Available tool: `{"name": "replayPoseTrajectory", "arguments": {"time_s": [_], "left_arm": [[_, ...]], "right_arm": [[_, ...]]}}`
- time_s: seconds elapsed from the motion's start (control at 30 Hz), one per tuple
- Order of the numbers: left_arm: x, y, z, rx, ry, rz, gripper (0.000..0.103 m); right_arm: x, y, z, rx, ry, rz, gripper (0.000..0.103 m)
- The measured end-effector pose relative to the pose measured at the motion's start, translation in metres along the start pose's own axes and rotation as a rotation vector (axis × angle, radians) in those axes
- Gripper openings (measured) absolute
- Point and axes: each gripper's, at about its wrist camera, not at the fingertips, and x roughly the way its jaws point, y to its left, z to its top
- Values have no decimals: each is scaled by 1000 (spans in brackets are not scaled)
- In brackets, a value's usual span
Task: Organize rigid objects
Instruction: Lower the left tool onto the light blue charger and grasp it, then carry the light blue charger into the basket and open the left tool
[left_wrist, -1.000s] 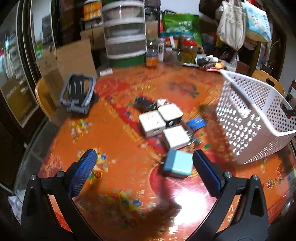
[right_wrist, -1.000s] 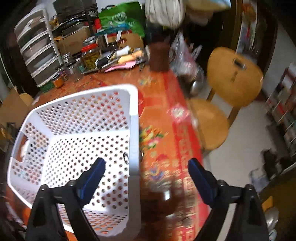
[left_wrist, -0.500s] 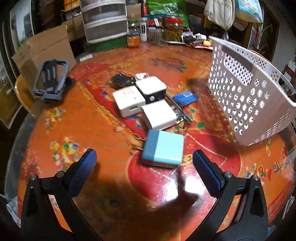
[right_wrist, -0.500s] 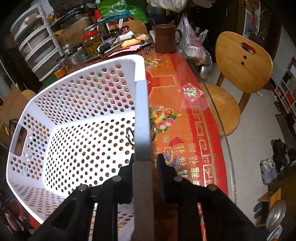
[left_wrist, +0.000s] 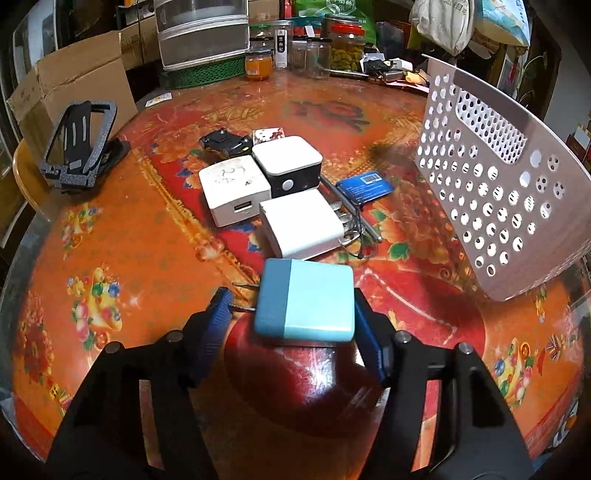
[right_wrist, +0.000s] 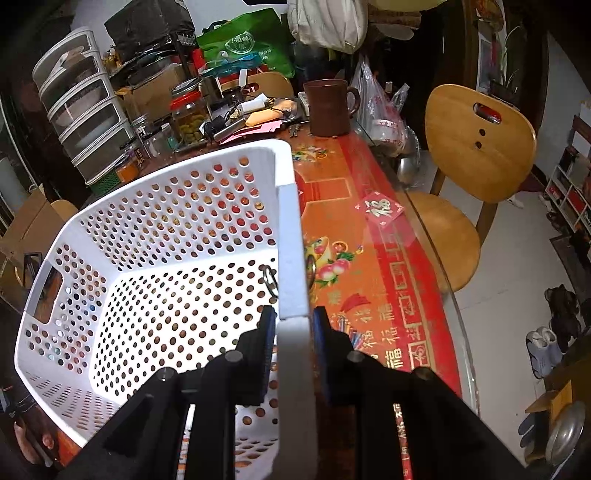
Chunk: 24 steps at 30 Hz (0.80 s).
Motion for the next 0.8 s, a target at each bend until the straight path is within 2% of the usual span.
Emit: {"name": "replayPoseTrajectory", "arguments": {"time_s": [0.2, 0.47, 0.63, 0.8], "left_arm": [[-20, -4, 9, 19, -107, 99, 60], [-53, -10, 54, 52, -204, 143, 60], [-84, -40, 101, 120, -280, 164, 60], [-101, -89, 133, 212, -320, 139, 60]], "right_arm": [[-1, 1, -1, -5, -6, -12, 19], [-1, 1, -1, -6, -6, -11, 19], [0, 1, -1, -8, -3, -17, 19], [0, 1, -1, -6, -3, -21, 19]]}}
